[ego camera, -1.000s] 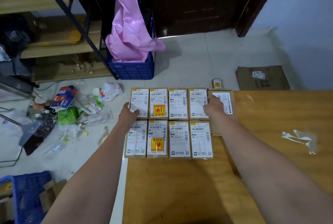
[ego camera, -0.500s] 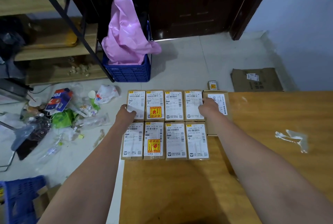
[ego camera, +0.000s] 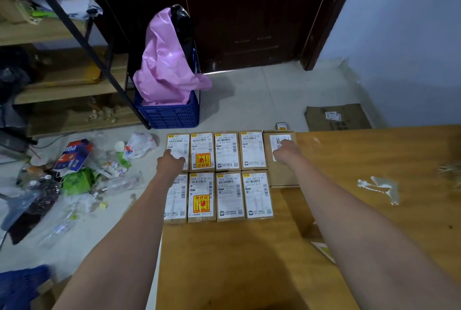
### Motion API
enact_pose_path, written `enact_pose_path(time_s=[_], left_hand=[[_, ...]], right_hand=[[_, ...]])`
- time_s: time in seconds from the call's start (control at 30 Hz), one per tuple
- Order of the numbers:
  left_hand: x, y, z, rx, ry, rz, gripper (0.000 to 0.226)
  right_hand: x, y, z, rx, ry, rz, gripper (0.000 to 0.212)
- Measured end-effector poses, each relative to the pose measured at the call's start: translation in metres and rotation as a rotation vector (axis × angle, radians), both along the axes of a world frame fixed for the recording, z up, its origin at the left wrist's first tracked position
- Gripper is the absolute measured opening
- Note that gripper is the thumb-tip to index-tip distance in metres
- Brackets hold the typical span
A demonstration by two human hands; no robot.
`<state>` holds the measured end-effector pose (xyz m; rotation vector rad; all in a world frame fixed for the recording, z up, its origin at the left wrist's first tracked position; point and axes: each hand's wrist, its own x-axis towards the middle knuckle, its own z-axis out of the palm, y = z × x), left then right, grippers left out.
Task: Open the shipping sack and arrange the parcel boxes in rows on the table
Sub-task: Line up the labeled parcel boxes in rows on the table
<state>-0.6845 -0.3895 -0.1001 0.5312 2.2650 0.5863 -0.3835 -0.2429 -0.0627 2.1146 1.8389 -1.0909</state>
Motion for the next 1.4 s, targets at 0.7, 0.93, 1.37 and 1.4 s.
enact_pose_path(time_s=[0.7, 0.93, 1.37, 1.4], left_hand=[[0.005, -0.010, -0.019, -0.092, 0.150, 0.001, 0.063], [0.004, -0.002, -0.021, -0.126, 0.089, -0.008, 0.063], [0.065, 0.030, 0.035, 0.008, 0.141, -0.169, 0.051], [0.079, 0.035, 0.044, 0.062, 0.100, -0.206, 0.046]], right_hand=[[0.041, 0.013, -0.047, -0.081, -0.003, -0.103, 0.052], [0.029, 0.019, -0.044, -0.100, -0.032, -0.077, 0.047], [0.037, 0.018, 0.019, -0.082, -0.076, 0.118, 0.043], [0.041, 0.016, 0.027, -0.087, -0.077, 0.148, 0.042]])
